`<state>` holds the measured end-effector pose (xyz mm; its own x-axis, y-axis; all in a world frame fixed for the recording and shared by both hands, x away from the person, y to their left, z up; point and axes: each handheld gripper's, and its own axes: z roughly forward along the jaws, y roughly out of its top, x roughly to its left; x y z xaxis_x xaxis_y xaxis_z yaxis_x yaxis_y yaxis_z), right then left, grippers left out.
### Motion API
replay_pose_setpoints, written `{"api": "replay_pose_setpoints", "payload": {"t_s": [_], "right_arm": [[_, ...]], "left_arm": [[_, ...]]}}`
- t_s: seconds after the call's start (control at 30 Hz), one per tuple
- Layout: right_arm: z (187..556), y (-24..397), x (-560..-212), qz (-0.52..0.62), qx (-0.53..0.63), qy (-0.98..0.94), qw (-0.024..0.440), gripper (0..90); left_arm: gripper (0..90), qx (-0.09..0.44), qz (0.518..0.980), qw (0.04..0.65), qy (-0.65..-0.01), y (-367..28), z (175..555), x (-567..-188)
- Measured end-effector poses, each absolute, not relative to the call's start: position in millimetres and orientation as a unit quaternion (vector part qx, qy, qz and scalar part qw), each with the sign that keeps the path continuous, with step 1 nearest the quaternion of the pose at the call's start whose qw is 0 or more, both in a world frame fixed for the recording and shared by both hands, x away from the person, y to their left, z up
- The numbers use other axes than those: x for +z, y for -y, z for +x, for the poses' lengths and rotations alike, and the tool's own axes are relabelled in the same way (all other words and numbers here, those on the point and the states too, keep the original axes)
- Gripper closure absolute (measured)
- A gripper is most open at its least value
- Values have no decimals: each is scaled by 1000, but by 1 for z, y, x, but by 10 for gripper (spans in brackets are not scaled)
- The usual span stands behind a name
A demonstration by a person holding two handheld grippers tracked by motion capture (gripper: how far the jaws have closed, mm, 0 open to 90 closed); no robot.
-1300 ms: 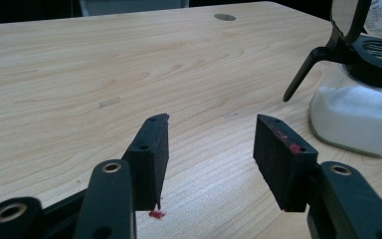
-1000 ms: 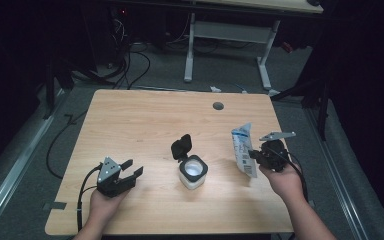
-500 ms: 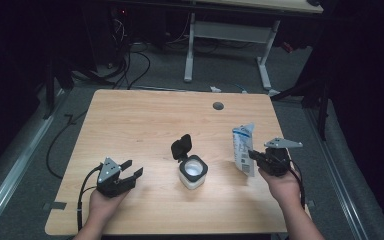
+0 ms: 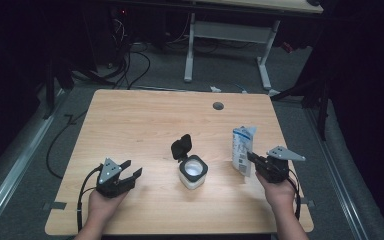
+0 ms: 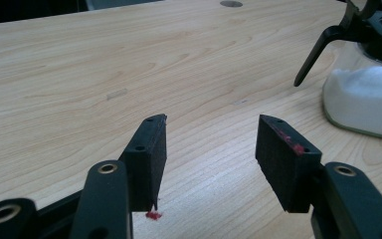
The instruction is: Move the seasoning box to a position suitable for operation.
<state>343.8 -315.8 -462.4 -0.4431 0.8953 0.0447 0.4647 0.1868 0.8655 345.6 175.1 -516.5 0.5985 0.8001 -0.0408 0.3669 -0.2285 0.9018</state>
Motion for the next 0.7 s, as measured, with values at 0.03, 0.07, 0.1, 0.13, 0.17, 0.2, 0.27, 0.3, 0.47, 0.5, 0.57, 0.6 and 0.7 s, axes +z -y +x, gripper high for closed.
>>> {"api": "replay_pose_setpoints", "payload": {"t_s": [0.03,0.07,0.1,0.13,0.17,0.2,0.27,0.3,0.47,0.5,0.57,0.6,0.7], "right_arm": [[343,316,-463,466,439,-727,247,900],[343,316,-464,463,442,-726,249,900],[342,316,-465,462,447,-724,252,900],[341,316,-465,461,451,-721,253,900],[341,316,-466,460,455,-719,254,900],[341,317,-466,459,458,-717,255,900],[340,317,-465,457,465,-712,260,900],[340,317,-465,455,469,-710,264,900],[342,320,-468,456,486,-696,267,900],[343,321,-469,456,487,-694,270,900],[343,322,-472,454,489,-692,275,900],[343,323,-474,455,492,-689,276,900],[344,324,-477,454,491,-688,283,900]], "left_arm": [[463,224,751,485,-389,-175,346,-517],[463,225,750,484,-390,-176,346,-516],[463,227,750,483,-390,-176,346,-516],[463,229,751,482,-390,-175,346,-517],[464,234,752,478,-389,-175,346,-517],[466,237,752,477,-388,-175,346,-517],[466,235,752,476,-390,-175,346,-517],[466,235,752,475,-391,-175,346,-517],[465,235,753,472,-393,-175,346,-518],[465,234,754,471,-394,-175,346,-518],[464,232,757,467,-393,-175,345,-519],[464,233,758,466,-393,-175,345,-519],[464,230,761,465,-391,-174,345,-519]]}}
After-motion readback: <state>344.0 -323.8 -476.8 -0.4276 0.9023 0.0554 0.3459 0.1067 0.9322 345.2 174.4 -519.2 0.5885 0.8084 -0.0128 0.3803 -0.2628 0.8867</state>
